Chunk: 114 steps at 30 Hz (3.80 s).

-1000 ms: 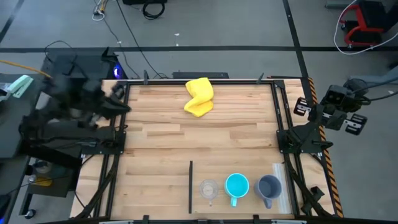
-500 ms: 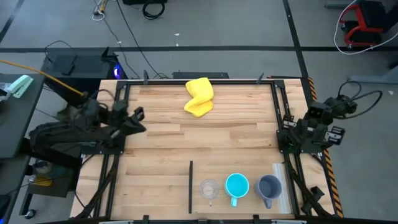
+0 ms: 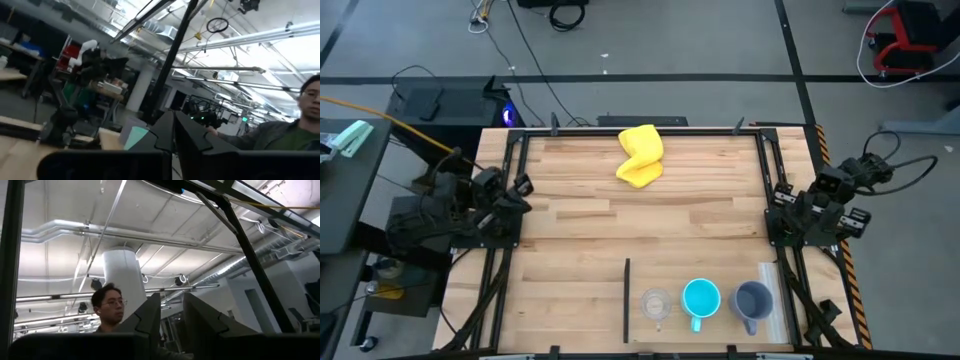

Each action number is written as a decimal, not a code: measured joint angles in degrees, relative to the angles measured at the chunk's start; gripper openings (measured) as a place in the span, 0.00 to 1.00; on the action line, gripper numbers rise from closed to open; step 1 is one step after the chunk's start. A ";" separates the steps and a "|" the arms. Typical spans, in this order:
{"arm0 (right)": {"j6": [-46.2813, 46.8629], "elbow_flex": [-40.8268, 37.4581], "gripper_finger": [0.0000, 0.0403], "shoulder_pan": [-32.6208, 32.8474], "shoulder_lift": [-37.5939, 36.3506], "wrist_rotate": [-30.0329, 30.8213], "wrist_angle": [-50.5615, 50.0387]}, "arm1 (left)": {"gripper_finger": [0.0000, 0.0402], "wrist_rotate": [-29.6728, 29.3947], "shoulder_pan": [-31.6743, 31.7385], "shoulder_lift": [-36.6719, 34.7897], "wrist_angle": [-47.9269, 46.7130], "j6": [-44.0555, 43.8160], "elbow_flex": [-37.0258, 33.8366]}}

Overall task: Stack small to large cups/mugs on shelf
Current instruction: Return to Home Position

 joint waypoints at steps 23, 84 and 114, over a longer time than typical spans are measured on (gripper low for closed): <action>-5.29 -9.03 0.23 0.02 -17.62 3.64 -1.97 | 0.05 -4.65 -0.04 -0.20 -4.22 2.54 -1.07; 0.15 -22.21 0.23 -0.02 -17.23 5.38 -34.96 | 0.09 -4.81 -0.04 0.98 -4.52 13.45 -16.17; 0.15 -22.18 0.23 0.00 -17.23 5.38 -34.96 | 0.08 -4.81 -0.03 0.98 -4.52 13.45 -16.20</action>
